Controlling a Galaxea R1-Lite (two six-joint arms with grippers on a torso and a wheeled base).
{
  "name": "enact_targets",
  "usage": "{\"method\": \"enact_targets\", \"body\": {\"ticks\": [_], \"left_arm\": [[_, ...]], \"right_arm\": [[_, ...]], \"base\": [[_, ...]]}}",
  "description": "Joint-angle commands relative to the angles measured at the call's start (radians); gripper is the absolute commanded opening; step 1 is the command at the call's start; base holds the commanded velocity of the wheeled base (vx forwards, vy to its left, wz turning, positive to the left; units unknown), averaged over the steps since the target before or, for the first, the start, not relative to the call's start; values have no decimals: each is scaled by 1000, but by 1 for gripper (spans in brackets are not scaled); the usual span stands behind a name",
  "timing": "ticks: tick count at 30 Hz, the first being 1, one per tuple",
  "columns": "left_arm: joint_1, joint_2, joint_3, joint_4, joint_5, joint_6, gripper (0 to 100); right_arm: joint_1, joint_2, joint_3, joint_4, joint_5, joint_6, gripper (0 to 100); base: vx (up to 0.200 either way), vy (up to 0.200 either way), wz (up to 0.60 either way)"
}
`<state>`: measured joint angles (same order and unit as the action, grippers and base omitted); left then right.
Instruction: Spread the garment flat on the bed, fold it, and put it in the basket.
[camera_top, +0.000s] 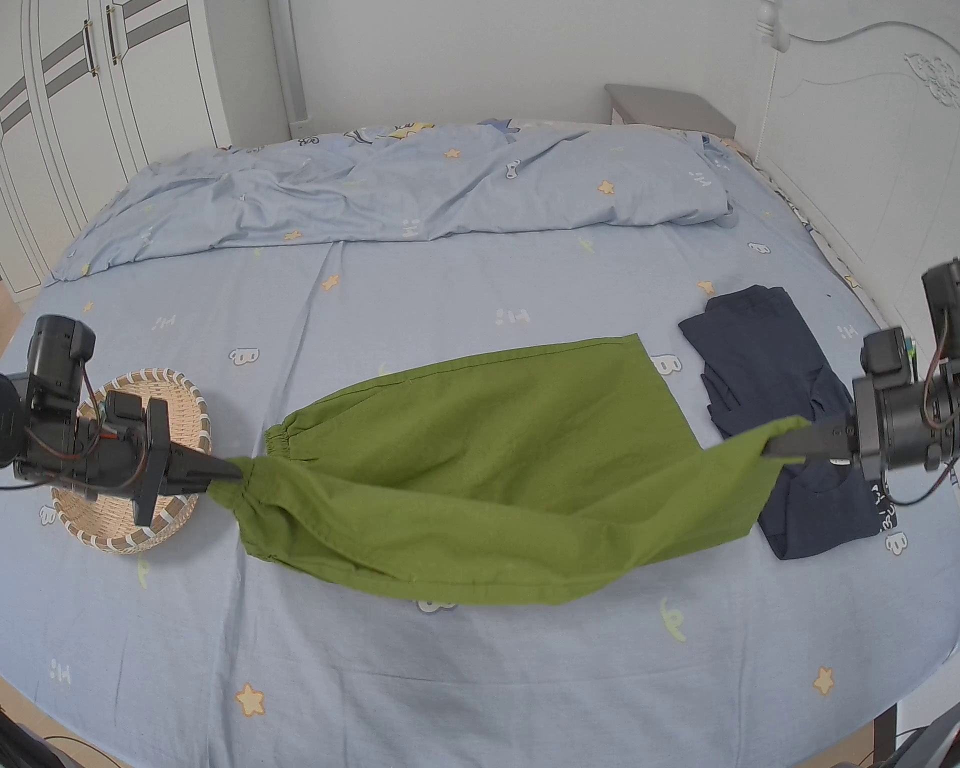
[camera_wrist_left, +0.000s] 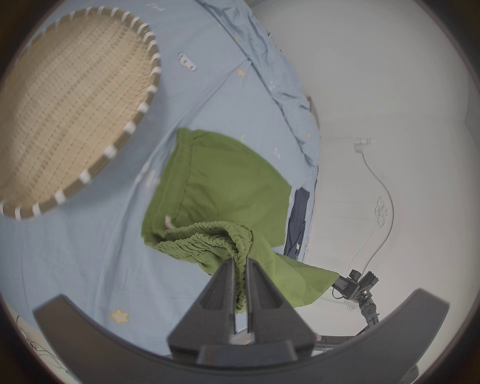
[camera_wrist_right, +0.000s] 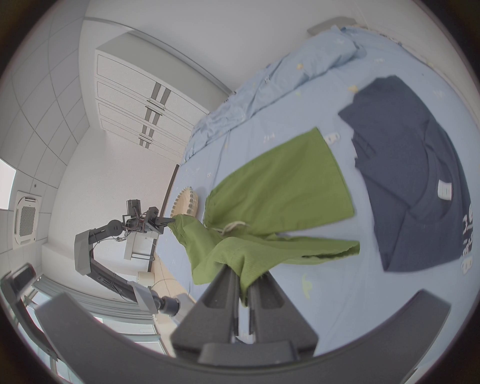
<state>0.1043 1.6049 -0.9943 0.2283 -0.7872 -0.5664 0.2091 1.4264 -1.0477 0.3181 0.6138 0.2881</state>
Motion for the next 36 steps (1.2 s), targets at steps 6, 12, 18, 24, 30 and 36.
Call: {"method": "enact_targets", "body": {"ticks": [6, 12, 18, 24, 30, 36], "left_arm": [[-12, 190, -288, 5, 8, -101, 0], [29, 199, -287, 5, 14, -112, 0], [71, 201, -279, 8, 14, -113, 0], [74, 233, -279, 11, 16, -112, 0], [72, 240, -282, 3, 16, -112, 0], [75, 257, -287, 0, 16, -109, 0]], "right_arm": [[7, 302, -410, 90, -68, 8, 0], [-14, 439, -606, 157, -71, 8, 0], [-33, 525, -710, 171, -71, 10, 0], [-50, 577, -738, 153, -69, 10, 0], [-70, 623, -805, 151, -59, 8, 0], [-68, 666, -874, 153, -59, 5, 0]], "base": [[0, 0, 0], [0, 0, 0], [0, 0, 0], [0, 0, 0], [0, 0, 0], [0, 0, 0]]}}
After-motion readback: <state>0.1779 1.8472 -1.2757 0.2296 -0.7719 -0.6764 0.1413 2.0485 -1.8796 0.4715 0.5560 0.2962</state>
